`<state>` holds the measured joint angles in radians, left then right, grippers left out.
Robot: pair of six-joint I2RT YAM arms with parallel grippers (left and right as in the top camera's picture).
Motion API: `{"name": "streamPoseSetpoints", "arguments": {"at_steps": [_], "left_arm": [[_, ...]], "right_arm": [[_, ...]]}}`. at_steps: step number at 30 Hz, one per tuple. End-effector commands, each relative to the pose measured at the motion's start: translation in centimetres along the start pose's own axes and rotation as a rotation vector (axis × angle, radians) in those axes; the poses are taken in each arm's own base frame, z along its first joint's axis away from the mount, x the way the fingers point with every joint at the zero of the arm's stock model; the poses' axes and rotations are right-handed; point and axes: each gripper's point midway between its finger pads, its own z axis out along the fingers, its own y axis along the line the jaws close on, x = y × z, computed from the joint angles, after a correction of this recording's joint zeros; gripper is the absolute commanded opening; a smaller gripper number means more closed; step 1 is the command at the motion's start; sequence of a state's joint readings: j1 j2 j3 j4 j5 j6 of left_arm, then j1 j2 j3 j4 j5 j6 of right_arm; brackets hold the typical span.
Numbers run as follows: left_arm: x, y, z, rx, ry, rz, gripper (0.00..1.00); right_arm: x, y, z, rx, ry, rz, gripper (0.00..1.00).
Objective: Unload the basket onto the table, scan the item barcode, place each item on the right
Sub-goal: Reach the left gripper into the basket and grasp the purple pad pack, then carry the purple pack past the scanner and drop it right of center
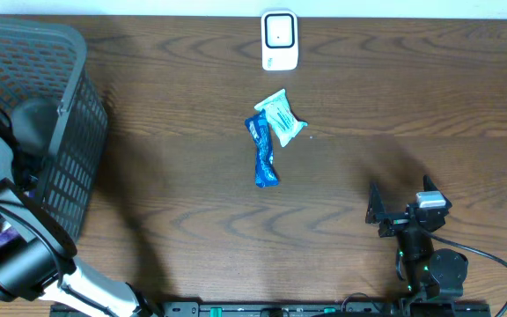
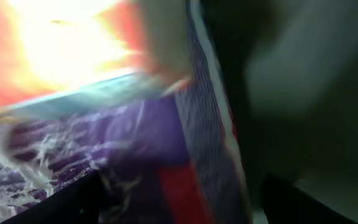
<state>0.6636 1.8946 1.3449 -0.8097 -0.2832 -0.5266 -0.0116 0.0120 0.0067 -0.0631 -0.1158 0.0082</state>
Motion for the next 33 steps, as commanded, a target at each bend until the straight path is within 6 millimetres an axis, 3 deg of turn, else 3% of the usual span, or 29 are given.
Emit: {"name": "streamPoseSetpoints", "arguments": {"at_steps": [1,2,3,5,8,13,18,19,24,26,29,31,33], "left_arm": [[1.9,1.5,1.9,-0.080,0.035,0.015,0.70],[2.1,1.5,1.9,-0.077,0.040,0.015,0.57],[2.3,1.1,1.9,-0.054,0.054,0.014,0.34],[2.3,0.5,1.5,-0.016,0.065,0.008,0.08],[2.1,-0.9,0.2,0.075,0.080,-0.004,0.07],[0.1,-3.1,-6.5,0.320,0.017,-0.043,0.07],[-1.8,-4.0,-16.1,0.622,-0.133,-0.063,0.07],[-2.1,-3.9,-19.2,0.714,-0.190,-0.068,0.07],[-2.5,-2.6,-28.4,0.958,-0.373,-0.090,0.07],[-1.7,-2.4,-32.8,1.089,-0.441,-0.069,0.07],[0.3,-3.1,-37.1,1.239,-0.474,0.005,0.07],[3.2,-4.4,-41.0,1.381,-0.488,0.123,0.07],[5.5,-5.3,-43.2,1.457,-0.485,0.202,0.07]], "right_arm": [[0.0,0.1,0.0,-0.007,-0.001,0.013,0.99],[0.0,0.1,0.0,-0.007,-0.001,0.013,0.99],[0.0,0.1,0.0,-0.007,-0.001,0.013,0.99],[0.0,0.1,0.0,-0.007,-0.001,0.013,0.99],[0.0,0.1,0.0,-0.007,-0.001,0.014,0.99],[0.0,0.1,0.0,-0.007,-0.001,0.013,0.99],[0.0,0.1,0.0,-0.007,-0.001,0.013,0.99],[0.0,0.1,0.0,-0.007,-0.001,0.013,0.99],[0.0,0.1,0.0,-0.007,-0.001,0.013,0.99],[0.0,0.1,0.0,-0.007,-0.001,0.013,0.99],[0.0,0.1,0.0,-0.007,-0.001,0.013,0.99],[0.0,0.1,0.0,-0.007,-0.001,0.013,0.99],[0.0,0.1,0.0,-0.007,-0.001,0.013,0.99]]}}
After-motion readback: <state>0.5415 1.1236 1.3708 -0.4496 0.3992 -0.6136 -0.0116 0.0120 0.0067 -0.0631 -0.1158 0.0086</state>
